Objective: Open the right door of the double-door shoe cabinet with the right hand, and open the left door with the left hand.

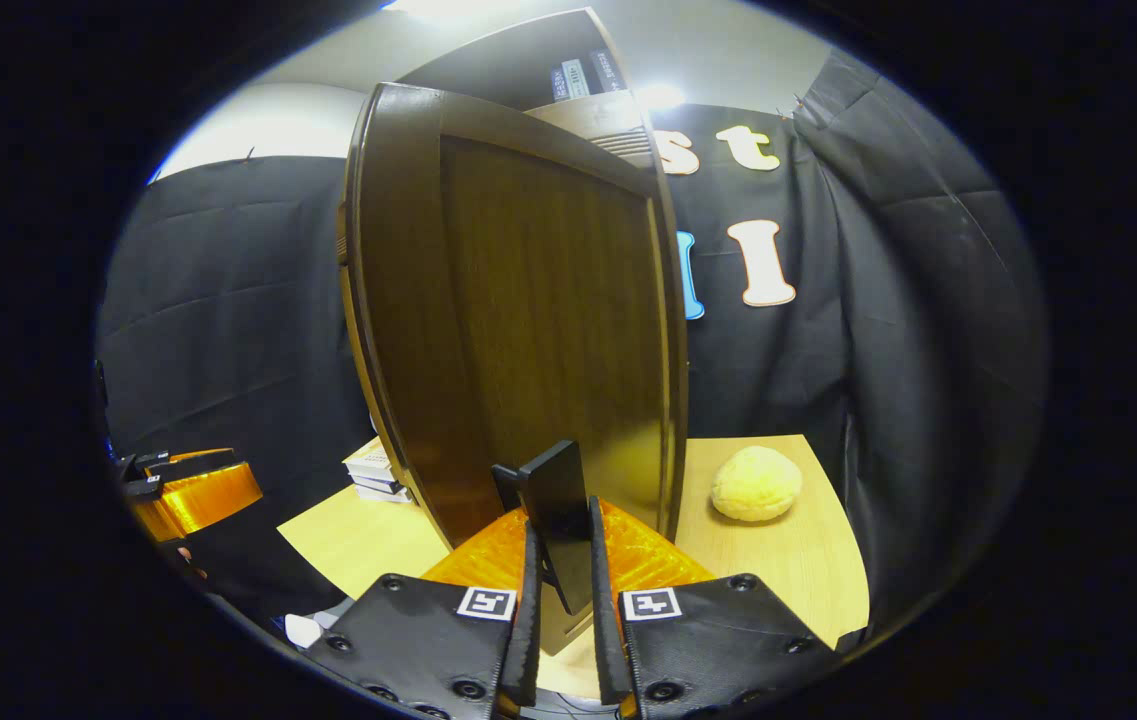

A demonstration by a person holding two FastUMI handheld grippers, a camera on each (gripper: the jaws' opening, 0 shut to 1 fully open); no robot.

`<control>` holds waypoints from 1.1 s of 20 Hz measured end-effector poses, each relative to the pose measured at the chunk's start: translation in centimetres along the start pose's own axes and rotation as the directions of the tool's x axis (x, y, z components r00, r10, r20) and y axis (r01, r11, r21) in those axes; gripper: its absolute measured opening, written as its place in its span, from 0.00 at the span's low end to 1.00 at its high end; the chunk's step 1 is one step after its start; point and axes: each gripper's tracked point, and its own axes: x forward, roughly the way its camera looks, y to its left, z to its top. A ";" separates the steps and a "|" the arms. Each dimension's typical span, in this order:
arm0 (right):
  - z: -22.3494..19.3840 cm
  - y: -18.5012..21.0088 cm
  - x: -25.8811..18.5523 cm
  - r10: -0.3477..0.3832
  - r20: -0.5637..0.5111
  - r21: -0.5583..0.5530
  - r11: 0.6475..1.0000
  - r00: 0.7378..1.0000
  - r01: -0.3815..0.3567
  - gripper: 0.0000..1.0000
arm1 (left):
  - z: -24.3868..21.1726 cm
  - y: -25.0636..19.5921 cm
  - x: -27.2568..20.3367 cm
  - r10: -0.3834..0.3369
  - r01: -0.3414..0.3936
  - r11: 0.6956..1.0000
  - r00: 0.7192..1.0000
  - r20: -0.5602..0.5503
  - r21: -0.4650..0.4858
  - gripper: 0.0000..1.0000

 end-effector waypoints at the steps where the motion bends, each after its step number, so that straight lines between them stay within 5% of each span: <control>1: 0.1 -0.9 -0.4 0.007 0.001 0.005 1.000 1.000 -0.007 0.24 | -0.4 -0.7 -0.4 0.012 -0.012 1.000 1.000 -0.004 -0.004 0.96; 5: 0.5 -5.2 -1.2 -0.006 0.022 0.012 1.000 1.000 0.005 0.24 | -1.2 -3.4 -2.1 0.058 -0.058 0.998 0.998 -0.007 0.004 0.96; 7: 1.1 -7.9 -1.6 -0.051 0.032 0.050 0.998 0.998 0.049 0.18 | -1.7 -4.7 -2.0 0.062 -0.062 0.998 0.998 -0.021 -0.009 0.96; 9: 0.8 -7.6 -1.5 -0.004 0.015 0.113 0.994 1.000 0.002 0.10 | -1.4 -5.6 -1.5 0.048 -0.048 0.998 0.999 -0.016 -0.034 0.96; 10: 0.7 -7.3 -1.3 -0.005 0.014 0.111 0.994 1.000 0.003 0.18 | -1.1 -5.9 -1.3 0.044 -0.045 0.998 0.999 -0.013 -0.039 0.96; 14: 0.9 -7.9 -1.4 -0.040 0.029 0.036 0.999 0.999 0.039 0.17 | 0.1 -6.2 -0.7 0.041 -0.041 0.999 0.999 0.005 -0.024 0.96; 21: 1.0 -7.9 -1.9 -0.110 -0.004 0.063 0.992 0.994 0.110 0.14 | -1.0 -2.7 0.1 0.030 -0.030 0.999 0.999 -0.041 -0.015 0.96; 22: 0.9 -8.1 -1.8 -0.137 -0.009 0.048 0.989 0.991 0.137 0.24 | -1.3 -2.2 0.4 0.013 -0.014 1.000 0.999 -0.050 -0.025 0.96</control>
